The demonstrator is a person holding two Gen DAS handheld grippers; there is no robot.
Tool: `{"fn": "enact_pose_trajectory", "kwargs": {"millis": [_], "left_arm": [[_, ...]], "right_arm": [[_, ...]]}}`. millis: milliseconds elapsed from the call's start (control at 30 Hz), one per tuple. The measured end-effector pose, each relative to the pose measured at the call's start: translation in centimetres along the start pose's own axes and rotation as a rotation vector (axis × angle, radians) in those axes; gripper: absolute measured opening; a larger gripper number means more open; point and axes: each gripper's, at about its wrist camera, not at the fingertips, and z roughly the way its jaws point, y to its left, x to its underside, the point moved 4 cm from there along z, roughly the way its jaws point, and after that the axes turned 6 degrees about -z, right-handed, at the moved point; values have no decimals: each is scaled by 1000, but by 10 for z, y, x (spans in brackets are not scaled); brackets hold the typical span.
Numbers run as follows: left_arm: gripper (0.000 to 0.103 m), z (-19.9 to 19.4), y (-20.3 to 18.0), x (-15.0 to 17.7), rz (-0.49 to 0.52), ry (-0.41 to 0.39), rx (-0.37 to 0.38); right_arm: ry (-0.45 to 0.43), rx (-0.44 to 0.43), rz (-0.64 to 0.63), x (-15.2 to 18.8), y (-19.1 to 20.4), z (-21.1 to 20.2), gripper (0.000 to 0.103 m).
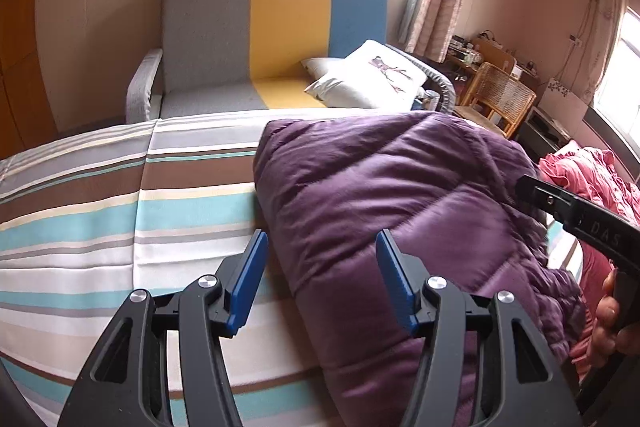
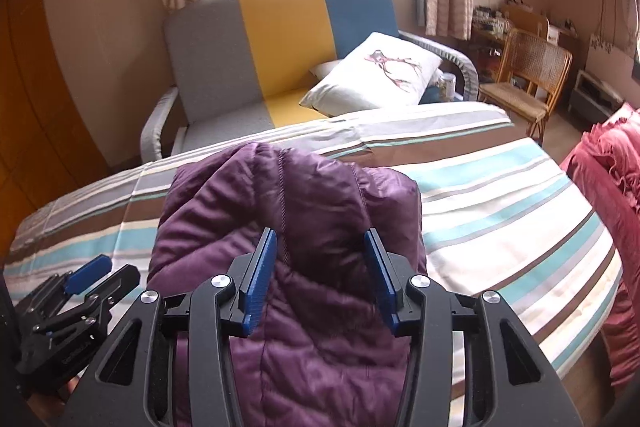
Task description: Fold large clothes
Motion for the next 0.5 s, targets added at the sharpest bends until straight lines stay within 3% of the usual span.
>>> {"fn": "enact_pose_trajectory", "kwargs": {"millis": [267, 500], "left_arm": [[55, 27, 18, -11, -54, 39, -30], [55, 40, 9, -7, -24, 64, -20]], "right_arm": [[76, 38, -11, -1, -4, 28, 40], [153, 86, -24, 11, -16, 49, 40]]}}
